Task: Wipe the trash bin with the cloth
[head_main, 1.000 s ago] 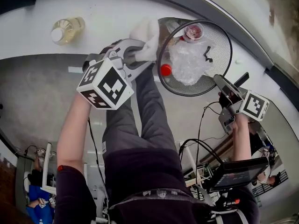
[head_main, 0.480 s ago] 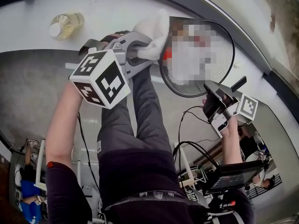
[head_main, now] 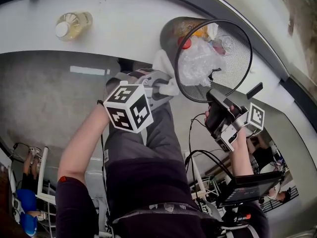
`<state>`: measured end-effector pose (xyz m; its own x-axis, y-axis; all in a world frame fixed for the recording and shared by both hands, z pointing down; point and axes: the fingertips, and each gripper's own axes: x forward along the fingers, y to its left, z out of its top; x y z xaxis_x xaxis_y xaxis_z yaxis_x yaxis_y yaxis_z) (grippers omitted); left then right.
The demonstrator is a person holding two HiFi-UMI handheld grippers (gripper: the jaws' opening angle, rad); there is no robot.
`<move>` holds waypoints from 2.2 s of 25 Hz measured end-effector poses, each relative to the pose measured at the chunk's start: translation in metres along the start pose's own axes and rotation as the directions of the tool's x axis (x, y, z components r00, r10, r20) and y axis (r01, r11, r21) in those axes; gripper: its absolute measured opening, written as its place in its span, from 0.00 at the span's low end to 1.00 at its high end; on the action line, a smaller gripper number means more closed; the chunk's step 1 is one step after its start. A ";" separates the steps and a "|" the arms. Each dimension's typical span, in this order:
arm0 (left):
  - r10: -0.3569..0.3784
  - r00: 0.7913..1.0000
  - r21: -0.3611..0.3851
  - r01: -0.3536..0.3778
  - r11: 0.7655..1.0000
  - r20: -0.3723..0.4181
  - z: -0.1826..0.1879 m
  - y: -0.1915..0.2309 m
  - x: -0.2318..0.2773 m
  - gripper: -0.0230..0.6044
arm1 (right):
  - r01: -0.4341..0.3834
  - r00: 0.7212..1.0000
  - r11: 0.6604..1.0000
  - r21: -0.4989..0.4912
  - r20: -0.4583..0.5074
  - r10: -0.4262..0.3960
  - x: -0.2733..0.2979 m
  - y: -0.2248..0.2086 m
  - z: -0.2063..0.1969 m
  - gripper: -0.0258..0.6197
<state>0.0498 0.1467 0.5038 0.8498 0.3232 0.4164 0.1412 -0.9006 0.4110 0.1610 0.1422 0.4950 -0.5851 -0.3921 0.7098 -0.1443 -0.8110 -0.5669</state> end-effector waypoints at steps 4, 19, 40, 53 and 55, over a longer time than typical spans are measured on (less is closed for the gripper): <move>-0.033 0.999 -0.075 0.034 0.997 0.009 -0.007 -0.005 0.003 0.17 | -0.011 1.000 1.000 0.029 0.008 0.011 0.009 -0.001 -0.007 0.15; 0.355 0.820 -0.258 -0.499 0.827 -0.449 -0.111 0.164 -0.062 0.50 | 0.079 0.988 0.903 -0.423 0.151 -0.016 -0.062 0.036 0.009 0.16; 0.373 0.910 -0.282 -0.316 0.906 0.178 0.165 0.021 -0.183 0.03 | -0.361 0.784 0.488 -0.795 0.025 0.621 -0.167 0.258 -0.105 0.04; 0.502 0.805 -0.128 -0.488 0.864 0.317 0.284 -0.051 -0.193 0.03 | -0.376 0.609 0.226 -0.899 -0.056 0.791 -0.268 0.241 -0.123 0.04; 0.508 0.797 -0.083 -0.511 0.855 0.325 0.302 -0.068 -0.173 0.03 | -0.360 0.602 0.201 -0.911 -0.062 0.796 -0.287 0.221 -0.126 0.04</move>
<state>0.0467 0.0642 0.1592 0.9145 -0.2948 0.2771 -0.3562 -0.9114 0.2061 0.1965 0.1302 0.1137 -0.5169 -0.8546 -0.0499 -0.5456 0.3738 -0.7500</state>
